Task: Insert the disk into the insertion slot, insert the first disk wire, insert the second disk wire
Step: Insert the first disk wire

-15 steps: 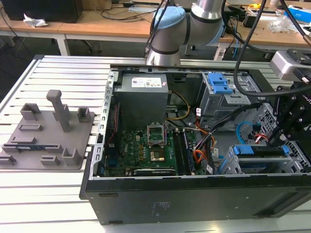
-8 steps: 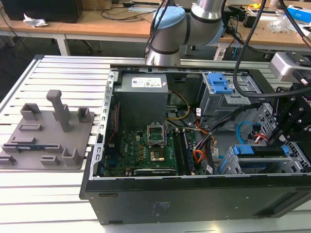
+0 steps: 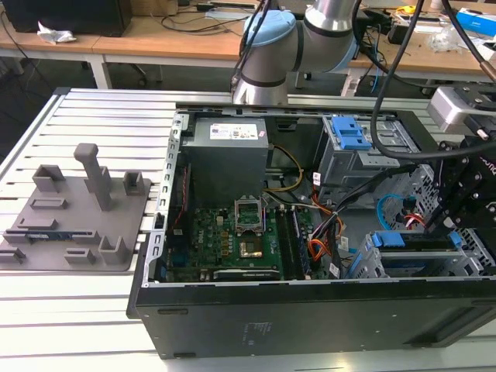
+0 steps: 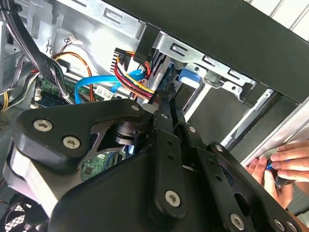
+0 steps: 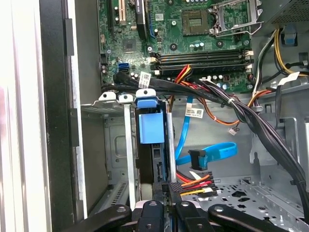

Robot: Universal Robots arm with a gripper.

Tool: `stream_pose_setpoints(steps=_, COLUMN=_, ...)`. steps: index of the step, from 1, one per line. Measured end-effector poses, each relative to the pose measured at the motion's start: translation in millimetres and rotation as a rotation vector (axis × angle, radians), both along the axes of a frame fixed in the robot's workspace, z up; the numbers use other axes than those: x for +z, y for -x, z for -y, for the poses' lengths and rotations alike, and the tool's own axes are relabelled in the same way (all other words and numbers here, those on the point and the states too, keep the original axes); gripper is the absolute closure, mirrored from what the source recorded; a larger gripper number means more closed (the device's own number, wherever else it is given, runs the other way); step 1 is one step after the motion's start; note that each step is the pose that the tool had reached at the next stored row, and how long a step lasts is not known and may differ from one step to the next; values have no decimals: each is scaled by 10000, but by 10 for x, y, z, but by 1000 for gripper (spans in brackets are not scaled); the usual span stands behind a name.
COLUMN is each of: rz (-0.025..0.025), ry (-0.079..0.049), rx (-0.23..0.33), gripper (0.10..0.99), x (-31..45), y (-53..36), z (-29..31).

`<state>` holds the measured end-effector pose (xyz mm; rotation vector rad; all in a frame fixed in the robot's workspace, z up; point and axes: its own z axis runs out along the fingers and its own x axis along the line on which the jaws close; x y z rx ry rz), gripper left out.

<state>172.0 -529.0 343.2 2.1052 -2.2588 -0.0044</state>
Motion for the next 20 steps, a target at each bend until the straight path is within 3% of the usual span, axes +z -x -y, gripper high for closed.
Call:
stream_pose_setpoints(steps=7, rz=0, ry=3, rx=0, gripper=925, x=-48, y=0, z=1)
stream_pose_setpoints(steps=9, rz=-1, ry=-8, rx=-1, gripper=910, x=-18, y=0, z=2)
stream_pose_setpoints(steps=13, rz=0, ry=-2, rx=-25, gripper=671, x=136, y=1, z=-9)
stream_pose_setpoints(steps=14, rz=0, ry=-2, rx=-37, gripper=612, x=197, y=1, z=-35)
stream_pose_setpoints(steps=17, rz=0, ry=0, rx=-47, gripper=427, x=227, y=0, z=-70)
stream_pose_setpoints(steps=20, rz=1, ry=1, rx=-47, gripper=427, x=228, y=0, z=-71)
